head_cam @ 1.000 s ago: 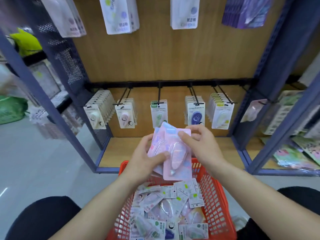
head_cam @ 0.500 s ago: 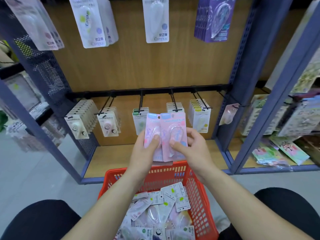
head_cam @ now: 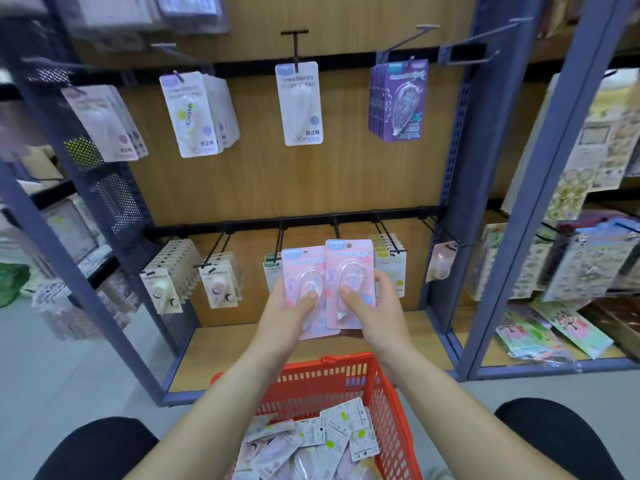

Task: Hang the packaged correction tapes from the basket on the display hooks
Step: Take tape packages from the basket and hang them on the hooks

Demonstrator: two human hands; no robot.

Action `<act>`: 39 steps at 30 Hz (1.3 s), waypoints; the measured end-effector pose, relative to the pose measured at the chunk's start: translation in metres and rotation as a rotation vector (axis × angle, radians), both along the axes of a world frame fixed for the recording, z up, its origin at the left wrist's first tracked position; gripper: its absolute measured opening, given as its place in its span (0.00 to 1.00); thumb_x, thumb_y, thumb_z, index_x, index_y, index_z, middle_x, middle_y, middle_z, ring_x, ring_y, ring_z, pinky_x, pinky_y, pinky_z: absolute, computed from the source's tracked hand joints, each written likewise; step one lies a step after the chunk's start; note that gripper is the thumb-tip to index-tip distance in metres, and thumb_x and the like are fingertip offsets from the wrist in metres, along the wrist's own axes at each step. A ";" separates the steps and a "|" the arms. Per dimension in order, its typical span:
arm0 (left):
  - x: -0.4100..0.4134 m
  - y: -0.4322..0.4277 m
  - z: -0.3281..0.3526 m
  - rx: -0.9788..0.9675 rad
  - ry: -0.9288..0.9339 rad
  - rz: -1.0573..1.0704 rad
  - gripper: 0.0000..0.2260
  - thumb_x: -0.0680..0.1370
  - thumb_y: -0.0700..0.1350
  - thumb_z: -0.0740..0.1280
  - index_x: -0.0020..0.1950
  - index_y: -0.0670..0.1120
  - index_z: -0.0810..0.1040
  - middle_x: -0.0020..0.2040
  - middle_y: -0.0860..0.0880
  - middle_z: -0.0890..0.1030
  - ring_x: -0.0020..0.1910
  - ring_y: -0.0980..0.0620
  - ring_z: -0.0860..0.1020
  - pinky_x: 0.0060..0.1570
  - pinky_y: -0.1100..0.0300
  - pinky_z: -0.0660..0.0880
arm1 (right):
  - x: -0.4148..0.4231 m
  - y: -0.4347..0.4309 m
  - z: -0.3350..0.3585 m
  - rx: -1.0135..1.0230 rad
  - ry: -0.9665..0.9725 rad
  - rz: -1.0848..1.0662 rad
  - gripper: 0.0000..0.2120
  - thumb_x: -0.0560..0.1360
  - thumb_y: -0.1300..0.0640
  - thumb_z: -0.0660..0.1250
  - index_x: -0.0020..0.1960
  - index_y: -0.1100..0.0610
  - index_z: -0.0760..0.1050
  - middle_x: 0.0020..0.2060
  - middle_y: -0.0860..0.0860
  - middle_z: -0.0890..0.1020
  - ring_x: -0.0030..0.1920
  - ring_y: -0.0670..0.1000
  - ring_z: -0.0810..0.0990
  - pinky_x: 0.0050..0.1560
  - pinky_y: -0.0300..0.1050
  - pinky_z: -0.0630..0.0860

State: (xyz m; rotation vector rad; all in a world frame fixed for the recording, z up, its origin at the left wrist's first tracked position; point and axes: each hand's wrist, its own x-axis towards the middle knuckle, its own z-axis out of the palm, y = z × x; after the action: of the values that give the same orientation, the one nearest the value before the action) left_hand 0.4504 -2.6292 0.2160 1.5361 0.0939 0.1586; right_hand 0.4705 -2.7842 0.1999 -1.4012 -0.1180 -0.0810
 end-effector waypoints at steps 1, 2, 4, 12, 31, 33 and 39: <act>0.000 0.001 0.007 0.007 -0.009 -0.009 0.14 0.83 0.39 0.65 0.63 0.56 0.75 0.59 0.53 0.85 0.56 0.53 0.85 0.55 0.50 0.81 | 0.002 0.000 0.005 0.003 -0.003 0.011 0.17 0.78 0.58 0.72 0.65 0.50 0.73 0.56 0.44 0.83 0.53 0.40 0.84 0.48 0.37 0.80; 0.000 0.002 0.014 0.019 -0.022 -0.017 0.14 0.83 0.39 0.66 0.63 0.57 0.75 0.59 0.54 0.85 0.56 0.53 0.84 0.56 0.50 0.81 | 0.004 0.001 0.011 0.006 -0.012 0.023 0.18 0.78 0.60 0.71 0.66 0.49 0.73 0.57 0.44 0.83 0.55 0.41 0.83 0.49 0.38 0.81; 0.001 0.007 0.029 0.040 -0.065 -0.024 0.15 0.82 0.40 0.67 0.65 0.56 0.75 0.60 0.55 0.84 0.58 0.53 0.84 0.57 0.49 0.80 | 0.010 -0.002 0.027 -0.011 -0.047 0.043 0.20 0.77 0.64 0.71 0.65 0.48 0.74 0.58 0.44 0.83 0.57 0.43 0.83 0.52 0.40 0.81; 0.029 0.008 0.103 0.036 -0.177 0.014 0.23 0.77 0.41 0.74 0.70 0.50 0.73 0.60 0.53 0.84 0.54 0.58 0.84 0.49 0.58 0.83 | 0.041 -0.014 0.093 -0.012 -0.134 0.008 0.25 0.75 0.61 0.76 0.68 0.52 0.71 0.56 0.48 0.85 0.54 0.48 0.86 0.53 0.52 0.84; 0.161 -0.093 0.220 0.167 -0.283 -0.137 0.23 0.77 0.46 0.75 0.68 0.52 0.70 0.57 0.56 0.79 0.52 0.58 0.82 0.40 0.66 0.80 | 0.181 -0.145 0.224 0.051 -0.216 -0.499 0.15 0.80 0.57 0.69 0.63 0.43 0.76 0.57 0.44 0.83 0.58 0.50 0.82 0.55 0.59 0.83; 0.174 -0.101 0.221 0.178 -0.282 -0.152 0.22 0.77 0.45 0.75 0.67 0.52 0.70 0.58 0.56 0.80 0.52 0.58 0.82 0.40 0.66 0.80 | 0.193 -0.155 0.224 0.036 -0.182 -0.529 0.13 0.80 0.55 0.68 0.63 0.46 0.78 0.56 0.46 0.83 0.57 0.52 0.82 0.56 0.60 0.83; 0.201 -0.111 0.214 0.146 -0.274 -0.171 0.21 0.76 0.42 0.76 0.63 0.52 0.71 0.58 0.54 0.81 0.53 0.57 0.82 0.49 0.60 0.82 | 0.212 -0.168 0.219 -0.001 -0.170 -0.524 0.09 0.80 0.57 0.66 0.58 0.47 0.80 0.51 0.46 0.84 0.54 0.51 0.83 0.49 0.54 0.85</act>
State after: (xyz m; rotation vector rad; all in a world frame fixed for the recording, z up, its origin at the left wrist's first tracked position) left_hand 0.6517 -2.7405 0.4300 1.6447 -0.2709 0.2426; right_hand 0.6824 -2.9525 0.4188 -1.3953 0.1121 -0.6346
